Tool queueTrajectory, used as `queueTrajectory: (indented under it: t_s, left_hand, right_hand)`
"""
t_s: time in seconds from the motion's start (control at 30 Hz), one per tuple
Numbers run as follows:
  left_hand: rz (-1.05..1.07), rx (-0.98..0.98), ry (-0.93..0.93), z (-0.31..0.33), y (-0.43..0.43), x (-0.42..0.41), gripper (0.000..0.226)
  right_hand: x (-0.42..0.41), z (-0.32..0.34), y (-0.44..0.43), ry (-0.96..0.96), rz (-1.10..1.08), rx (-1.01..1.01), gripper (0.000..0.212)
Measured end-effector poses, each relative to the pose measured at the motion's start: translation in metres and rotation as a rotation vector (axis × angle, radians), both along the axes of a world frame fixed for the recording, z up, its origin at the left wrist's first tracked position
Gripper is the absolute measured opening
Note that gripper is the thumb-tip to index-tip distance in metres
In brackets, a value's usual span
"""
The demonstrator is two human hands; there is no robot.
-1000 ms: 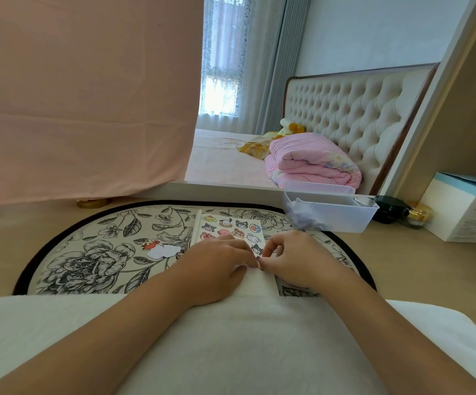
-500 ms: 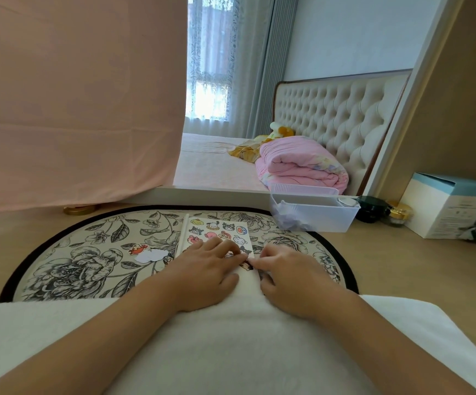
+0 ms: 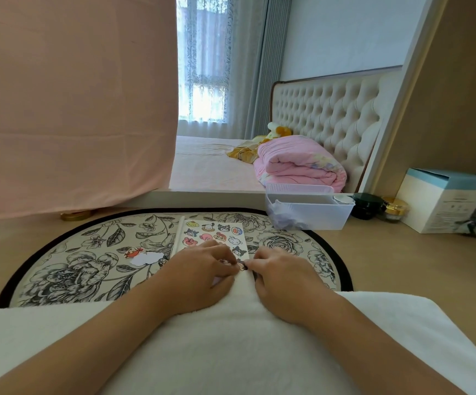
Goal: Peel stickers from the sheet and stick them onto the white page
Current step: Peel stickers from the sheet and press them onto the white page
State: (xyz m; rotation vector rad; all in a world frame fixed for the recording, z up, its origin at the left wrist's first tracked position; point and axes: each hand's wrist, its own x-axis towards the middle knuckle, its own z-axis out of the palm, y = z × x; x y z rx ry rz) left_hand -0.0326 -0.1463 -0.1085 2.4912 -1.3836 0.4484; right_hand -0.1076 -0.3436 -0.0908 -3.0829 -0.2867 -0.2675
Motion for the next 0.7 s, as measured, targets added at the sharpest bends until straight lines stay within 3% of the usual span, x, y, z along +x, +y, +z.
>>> queueTrajectory:
  t_s: [0.27,0.7]
  left_hand:
    - [0.026,0.088,0.066,0.004,-0.002,-0.006,0.051]
    - [0.060,-0.095,0.126,0.003,0.001,-0.011,0.037]
  right_hand:
    - [0.006,0.001,-0.004,0.054,0.031,0.063,0.045]
    - [0.000,0.000,-0.015,-0.010,0.060,0.154,0.040]
